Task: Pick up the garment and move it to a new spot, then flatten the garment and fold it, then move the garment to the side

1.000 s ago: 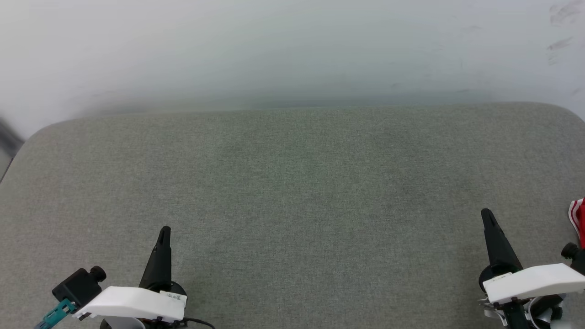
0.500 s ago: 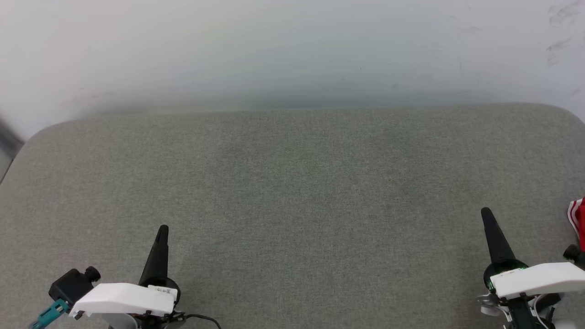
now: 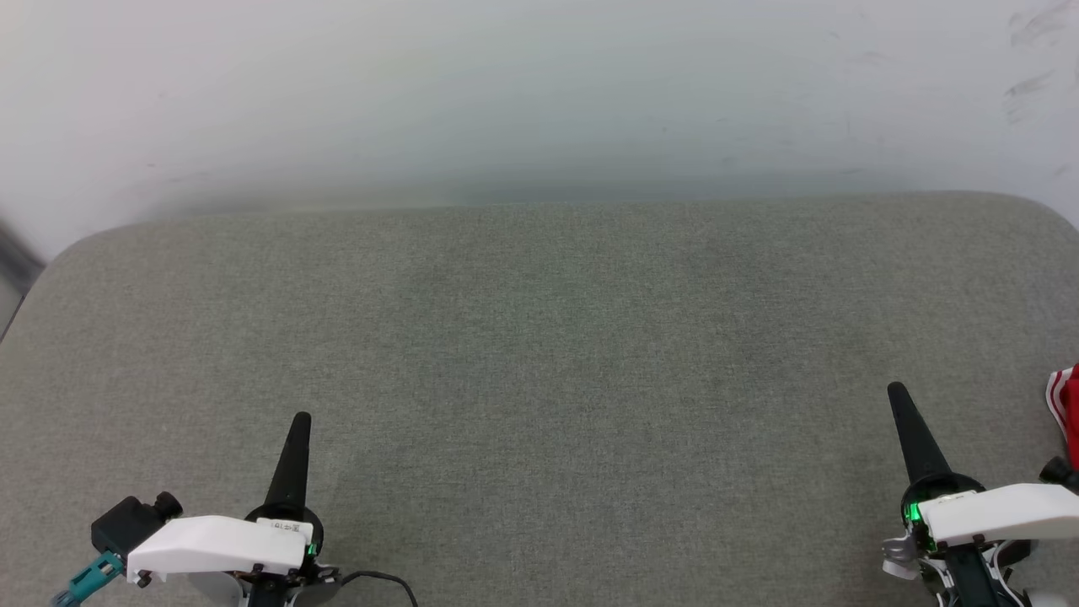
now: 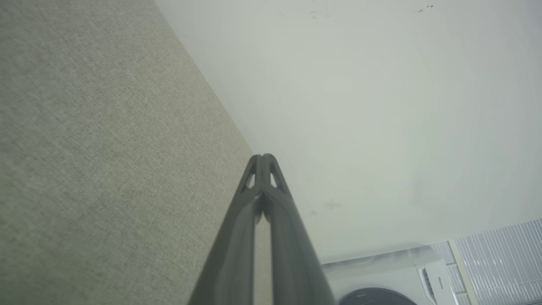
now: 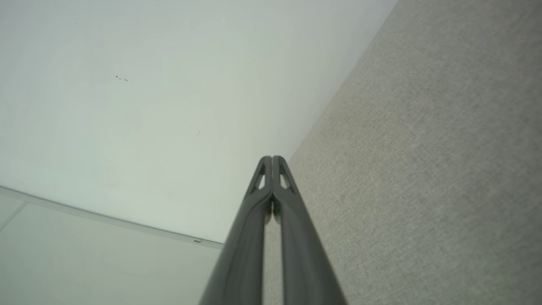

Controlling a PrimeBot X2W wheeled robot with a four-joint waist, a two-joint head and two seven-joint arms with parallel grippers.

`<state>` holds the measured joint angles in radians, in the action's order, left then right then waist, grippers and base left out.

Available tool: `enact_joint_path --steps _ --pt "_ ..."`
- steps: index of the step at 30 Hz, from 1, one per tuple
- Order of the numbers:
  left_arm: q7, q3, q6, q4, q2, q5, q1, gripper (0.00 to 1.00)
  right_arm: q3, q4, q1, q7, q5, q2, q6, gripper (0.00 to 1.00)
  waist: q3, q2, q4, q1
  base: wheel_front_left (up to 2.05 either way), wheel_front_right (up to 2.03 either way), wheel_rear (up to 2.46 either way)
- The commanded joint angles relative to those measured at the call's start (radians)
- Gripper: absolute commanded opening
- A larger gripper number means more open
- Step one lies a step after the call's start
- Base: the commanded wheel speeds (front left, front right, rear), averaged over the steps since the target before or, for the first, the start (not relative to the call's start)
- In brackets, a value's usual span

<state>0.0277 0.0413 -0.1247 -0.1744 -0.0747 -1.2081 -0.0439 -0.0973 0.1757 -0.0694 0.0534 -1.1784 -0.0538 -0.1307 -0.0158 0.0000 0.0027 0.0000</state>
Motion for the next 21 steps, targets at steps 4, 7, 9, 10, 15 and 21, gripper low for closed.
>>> enact_joint_path --steps 4,7,9,10,15,21 --pt "-0.017 0.009 -0.006 -0.003 -0.001 -0.051 -0.025 0.0 -0.004 0.003 -0.024 0.007 -0.053 0.003 0.0 0.0 0.001 0.0 0.0 0.0 0.0 0.0 0.0" --pt "-0.024 0.012 -0.006 -0.008 -0.001 -0.078 -0.028 0.0 -0.005 0.007 -0.026 0.011 -0.081 0.003 0.0 0.0 0.002 0.0 0.0 0.0 0.0 0.0 0.0" --pt "-0.028 0.014 -0.006 -0.011 -0.001 -0.096 -0.031 0.0 -0.006 0.011 -0.027 0.014 -0.098 0.003 0.0 0.0 0.002 0.0 0.0 0.0 0.0 0.0 0.0" --pt "-0.031 0.015 -0.006 -0.013 0.0 -0.105 -0.032 0.0 -0.006 0.012 -0.027 0.016 -0.107 0.003 0.0 0.0 0.002 0.0 0.0 0.0 0.0 0.0 0.0" --pt "-0.043 0.019 -0.006 -0.021 0.001 -0.147 -0.035 0.0 -0.008 0.02 -0.029 0.021 -0.15 0.004 0.0 0.0 0.004 0.0 -0.001 0.0 0.0 0.0 0.0" --pt "-0.058 0.023 -0.006 -0.03 0.002 -0.195 -0.042 0.0 -0.01 0.03 -0.033 0.028 -0.201 0.004 0.0 0.0 0.005 0.0 -0.001 0.0 0.0 0.0 0.0"
